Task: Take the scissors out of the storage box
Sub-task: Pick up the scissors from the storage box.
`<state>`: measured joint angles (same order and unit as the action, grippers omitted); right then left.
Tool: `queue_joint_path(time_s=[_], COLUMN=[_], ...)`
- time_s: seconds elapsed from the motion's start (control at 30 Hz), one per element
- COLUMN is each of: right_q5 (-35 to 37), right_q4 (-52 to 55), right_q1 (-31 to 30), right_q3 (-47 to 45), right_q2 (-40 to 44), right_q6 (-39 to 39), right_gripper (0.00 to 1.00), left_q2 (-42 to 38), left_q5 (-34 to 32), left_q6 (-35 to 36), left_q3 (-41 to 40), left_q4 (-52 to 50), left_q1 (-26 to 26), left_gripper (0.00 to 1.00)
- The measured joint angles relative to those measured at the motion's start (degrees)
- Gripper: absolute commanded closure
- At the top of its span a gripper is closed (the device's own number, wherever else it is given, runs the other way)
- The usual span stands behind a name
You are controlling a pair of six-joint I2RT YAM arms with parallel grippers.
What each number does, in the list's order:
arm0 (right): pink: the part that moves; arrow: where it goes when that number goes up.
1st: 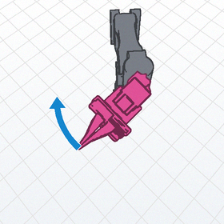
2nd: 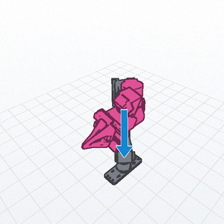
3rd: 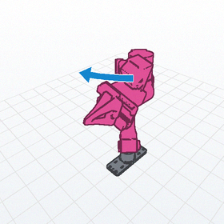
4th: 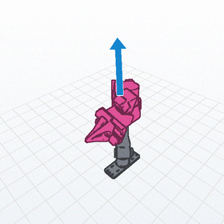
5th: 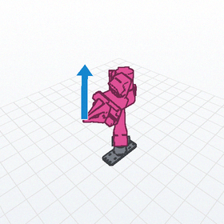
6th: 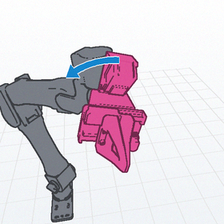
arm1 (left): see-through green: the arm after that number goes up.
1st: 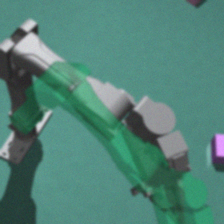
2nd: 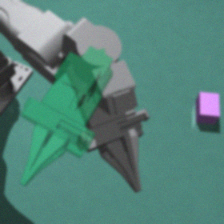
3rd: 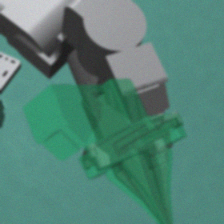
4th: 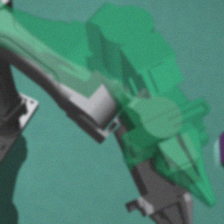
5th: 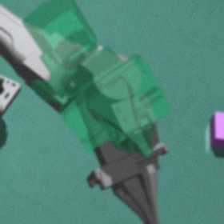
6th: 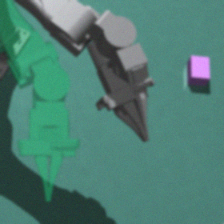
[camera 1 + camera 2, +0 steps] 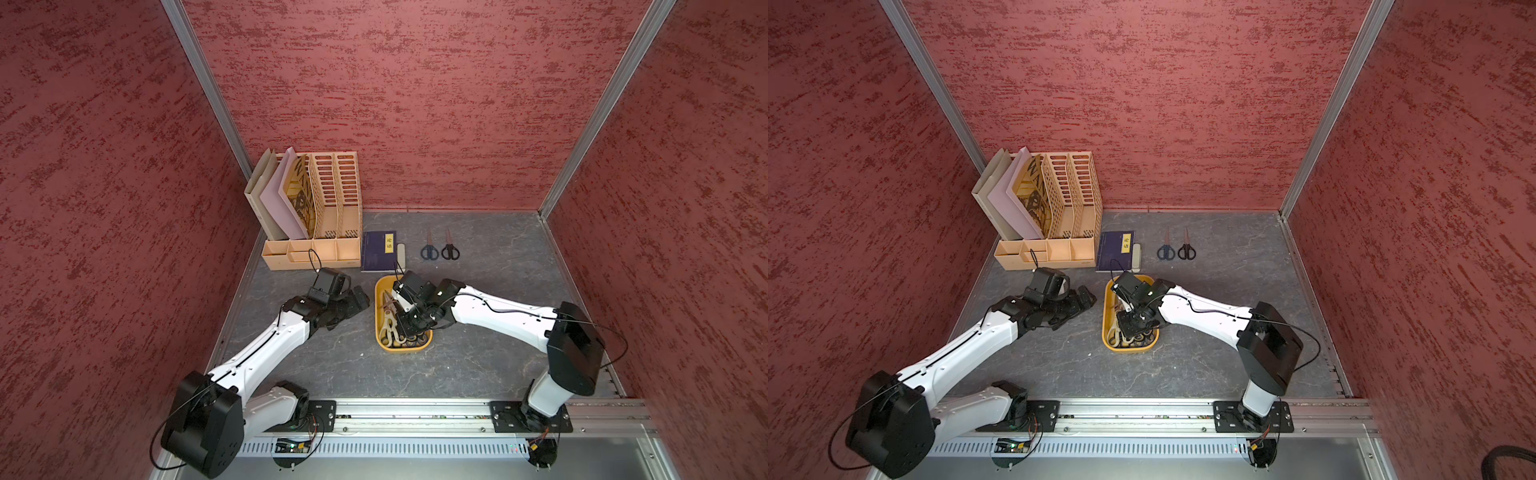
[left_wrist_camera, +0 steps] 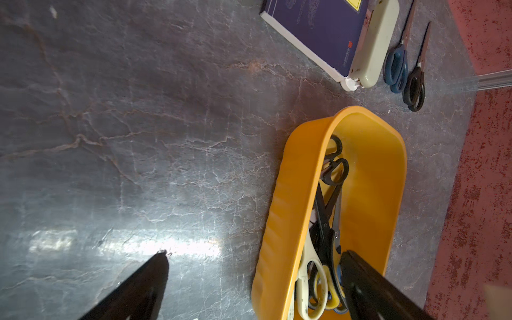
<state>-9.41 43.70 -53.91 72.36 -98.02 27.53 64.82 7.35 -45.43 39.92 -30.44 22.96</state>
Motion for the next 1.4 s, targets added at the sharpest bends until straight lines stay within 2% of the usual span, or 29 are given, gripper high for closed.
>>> queue_joint_path(time_s=[0.5,0.73,1.07,1.4], right_q5=[5.4,6.8,7.8,8.7], right_q4=[0.7,0.9,1.5,4.2], right_q1=[-0.8,-1.0,-1.1,-1.1], right_q3=[2.8,3.1,3.1,3.2], right_q2=[-7.5,-8.6,-8.6,-6.3], right_q6=[-1.1,-1.5,-1.5,-1.9], right_gripper=[0.74,0.79,0.99,1.0], left_q2=[-1.8,-1.8,-3.0,-3.4], left_q5=[-1.4,-1.5,-2.0,-3.0], left_q6=[-0.4,-0.8,-1.7,-1.7], left_q3=[-1.2,-1.3,-1.7,-1.7], left_q4=[-1.3,-1.3,-1.7,-1.7], left_q1=[0.0,0.0,0.0,0.1], left_gripper=[0.0,0.0,0.0,0.0])
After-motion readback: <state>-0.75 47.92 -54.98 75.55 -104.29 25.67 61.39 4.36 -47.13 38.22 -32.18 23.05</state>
